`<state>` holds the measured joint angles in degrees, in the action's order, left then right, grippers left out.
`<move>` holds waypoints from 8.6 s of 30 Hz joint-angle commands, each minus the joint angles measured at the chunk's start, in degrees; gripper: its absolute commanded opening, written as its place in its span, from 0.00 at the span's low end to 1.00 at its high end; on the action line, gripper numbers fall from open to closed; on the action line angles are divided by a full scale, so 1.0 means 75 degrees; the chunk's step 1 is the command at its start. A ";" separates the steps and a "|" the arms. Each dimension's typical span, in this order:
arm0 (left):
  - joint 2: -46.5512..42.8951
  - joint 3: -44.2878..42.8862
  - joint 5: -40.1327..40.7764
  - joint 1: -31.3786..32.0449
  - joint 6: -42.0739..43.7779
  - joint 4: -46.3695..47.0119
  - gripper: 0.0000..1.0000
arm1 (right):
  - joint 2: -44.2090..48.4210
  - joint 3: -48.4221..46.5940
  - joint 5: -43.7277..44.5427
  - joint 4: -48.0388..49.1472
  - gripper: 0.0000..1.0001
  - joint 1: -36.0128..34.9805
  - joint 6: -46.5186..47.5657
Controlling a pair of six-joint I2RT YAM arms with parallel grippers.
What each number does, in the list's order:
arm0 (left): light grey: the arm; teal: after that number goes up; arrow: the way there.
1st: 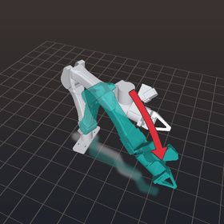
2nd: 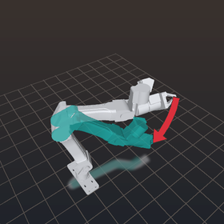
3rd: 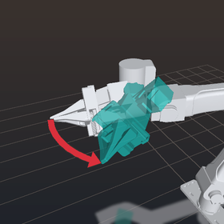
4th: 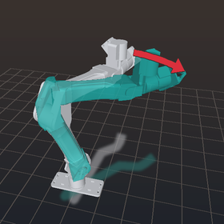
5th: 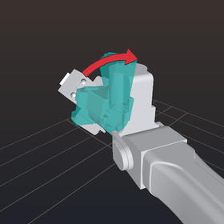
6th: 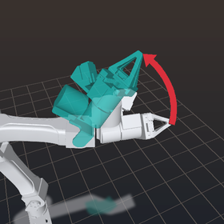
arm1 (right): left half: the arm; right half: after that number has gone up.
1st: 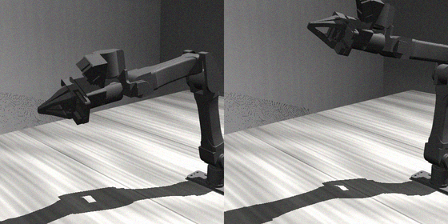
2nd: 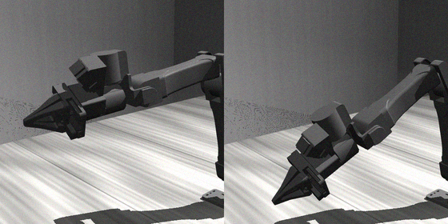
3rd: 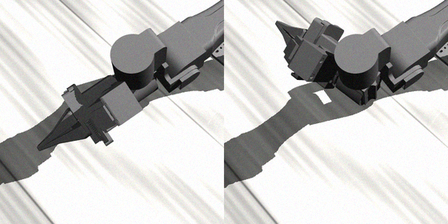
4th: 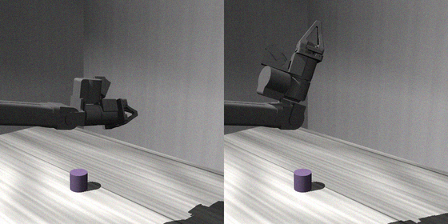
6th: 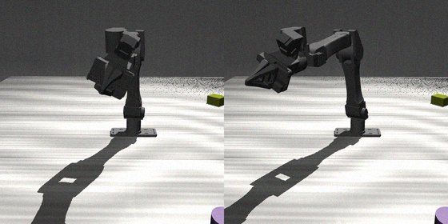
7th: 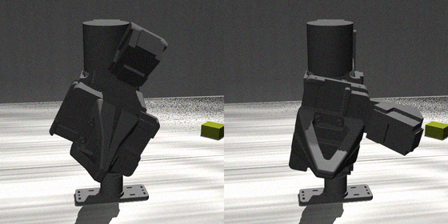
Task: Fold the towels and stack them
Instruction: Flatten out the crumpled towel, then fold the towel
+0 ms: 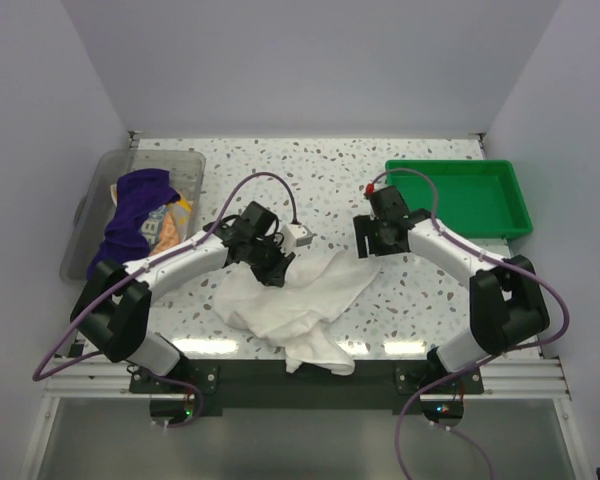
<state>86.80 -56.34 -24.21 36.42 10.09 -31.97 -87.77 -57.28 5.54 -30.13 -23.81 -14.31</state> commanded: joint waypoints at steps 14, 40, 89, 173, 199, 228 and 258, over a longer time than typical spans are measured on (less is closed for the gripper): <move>-0.0453 -0.0047 0.1130 -0.0052 -0.0243 0.0266 0.00 | -0.0848 -0.0145 0.1125 0.0173 0.59 0.0163 -0.0518; -0.0277 -0.0340 0.2032 -0.0415 -0.1017 0.0407 0.00 | -0.1492 0.0137 0.0257 0.0244 0.51 0.0081 -0.0706; -0.0731 -0.7283 0.6112 -0.1845 -0.0924 0.2433 0.00 | 0.0145 -0.8561 0.0283 0.0325 0.00 0.0527 0.2200; 0.1260 -0.3169 0.2044 -0.3251 -0.3583 0.0488 0.00 | -0.0979 -0.3474 0.0176 -0.0271 0.00 0.1124 0.1815; 0.0801 0.0902 0.2594 -0.2501 -0.4345 0.1883 0.00 | -0.2102 -0.1117 -0.0081 -0.0342 0.00 0.1124 0.0208; 0.0286 -0.1101 0.2969 -0.3239 -0.3607 0.0759 0.00 | -0.0710 -0.2429 0.0667 -0.1021 0.00 0.0761 0.0992; 0.0555 0.1207 0.2407 -0.2689 -0.4157 0.1356 0.00 | -0.1563 -0.0461 -0.0281 -0.0811 0.00 0.0749 0.0384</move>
<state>90.87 -48.31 -12.62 16.91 -21.91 -21.08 -99.09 -61.54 -1.41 -34.68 -19.55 -11.92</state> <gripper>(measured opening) 0.069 0.088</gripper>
